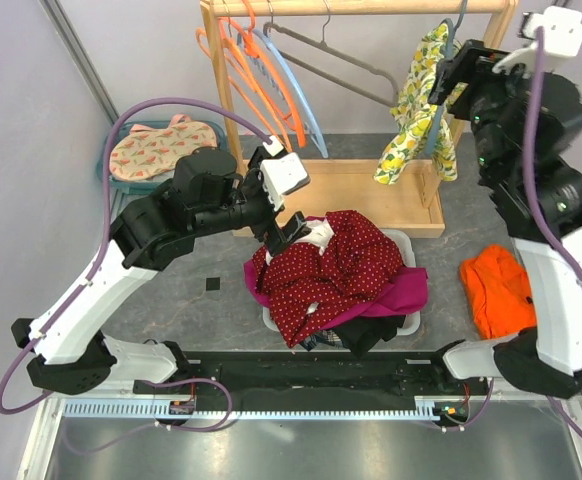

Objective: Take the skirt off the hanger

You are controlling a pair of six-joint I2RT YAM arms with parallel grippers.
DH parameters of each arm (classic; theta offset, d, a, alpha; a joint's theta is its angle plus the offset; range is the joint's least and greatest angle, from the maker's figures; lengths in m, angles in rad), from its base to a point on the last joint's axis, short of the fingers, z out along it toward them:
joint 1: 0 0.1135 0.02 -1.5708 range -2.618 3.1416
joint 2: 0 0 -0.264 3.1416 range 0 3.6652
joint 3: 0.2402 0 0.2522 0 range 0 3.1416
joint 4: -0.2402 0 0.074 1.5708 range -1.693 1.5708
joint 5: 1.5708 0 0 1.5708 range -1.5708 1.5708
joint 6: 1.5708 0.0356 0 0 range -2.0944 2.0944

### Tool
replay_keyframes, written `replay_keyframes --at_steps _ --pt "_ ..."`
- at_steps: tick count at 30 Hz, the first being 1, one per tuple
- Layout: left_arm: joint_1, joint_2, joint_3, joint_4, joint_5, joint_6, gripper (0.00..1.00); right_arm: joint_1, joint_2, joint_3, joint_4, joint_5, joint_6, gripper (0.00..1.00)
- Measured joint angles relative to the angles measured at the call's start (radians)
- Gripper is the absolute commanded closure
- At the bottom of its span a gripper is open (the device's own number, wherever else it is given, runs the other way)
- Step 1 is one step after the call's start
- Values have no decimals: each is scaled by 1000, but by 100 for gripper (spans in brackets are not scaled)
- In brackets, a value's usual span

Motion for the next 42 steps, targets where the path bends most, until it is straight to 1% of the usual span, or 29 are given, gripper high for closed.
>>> replay_keyframes --at_steps 3,8,10,13,16,17,19,20,22,23,24,31,42 --pt "3 0 2 1 0 -3 0 -27 45 -24 12 38 -14 20" --pt "5 0 2 2 0 -6 0 -101 150 -95 19 48 -6 22" --pt "5 -2 2 2 0 -6 0 -130 160 -148 26 49 14 23" --pt "9 -6 0 3 -1 -6 0 -176 128 -254 60 54 48 27" --pt "12 -13 -4 4 -3 -6 0 -209 84 -310 77 51 71 37" --pt "12 -14 -4 4 -3 -6 0 -217 69 -311 91 41 80 49" --pt "12 -14 -4 4 -2 -6 0 -222 57 -311 106 31 82 60" --pt "12 -14 -4 4 -2 -6 0 -224 52 -311 111 24 84 70" --pt "14 -14 -4 4 -1 -6 0 -226 49 -304 122 12 94 83" --pt "16 -14 -4 4 0 -6 0 -228 50 -303 127 -3 99 96" --pt "16 -14 -4 4 0 -6 0 -229 53 -299 129 -14 101 100" --pt "31 -15 -11 6 0 -6 0 -237 116 -225 126 -24 120 100" --pt "43 -19 -29 10 0 -7 0 -241 151 -156 126 -75 144 100"
